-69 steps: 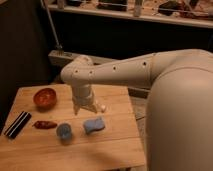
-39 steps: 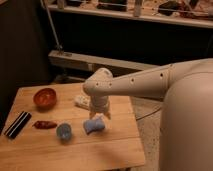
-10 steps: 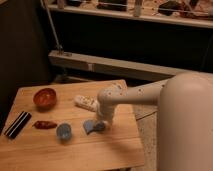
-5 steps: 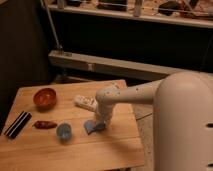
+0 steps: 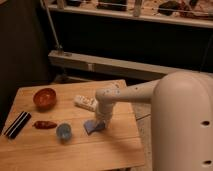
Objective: Wipe the white sponge on the table
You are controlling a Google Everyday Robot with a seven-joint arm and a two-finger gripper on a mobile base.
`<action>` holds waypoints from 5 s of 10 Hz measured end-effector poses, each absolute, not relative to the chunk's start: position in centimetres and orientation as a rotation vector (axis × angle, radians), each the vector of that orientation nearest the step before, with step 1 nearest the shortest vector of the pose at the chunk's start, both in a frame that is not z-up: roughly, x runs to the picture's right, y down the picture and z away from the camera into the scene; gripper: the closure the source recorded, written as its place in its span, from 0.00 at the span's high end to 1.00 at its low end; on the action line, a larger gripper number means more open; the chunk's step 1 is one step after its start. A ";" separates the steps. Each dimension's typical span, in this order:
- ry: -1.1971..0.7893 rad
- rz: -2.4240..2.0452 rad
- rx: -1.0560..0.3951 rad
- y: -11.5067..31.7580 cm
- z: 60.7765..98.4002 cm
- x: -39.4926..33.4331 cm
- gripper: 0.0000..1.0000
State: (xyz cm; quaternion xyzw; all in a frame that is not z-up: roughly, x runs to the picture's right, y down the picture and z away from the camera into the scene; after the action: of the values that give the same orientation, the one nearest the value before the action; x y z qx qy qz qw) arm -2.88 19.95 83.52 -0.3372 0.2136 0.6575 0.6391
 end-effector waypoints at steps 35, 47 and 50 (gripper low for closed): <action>0.787 1.661 -0.578 16.5 86.3 6.1 0.08; 0.717 1.197 -0.585 17.6 84.1 -8.4 0.08; 0.764 1.128 -0.557 20.0 82.2 -7.8 0.08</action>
State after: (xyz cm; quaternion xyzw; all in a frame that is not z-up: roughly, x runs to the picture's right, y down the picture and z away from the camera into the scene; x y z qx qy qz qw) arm -7.80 20.00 82.24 -0.2541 0.3483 0.5147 0.7411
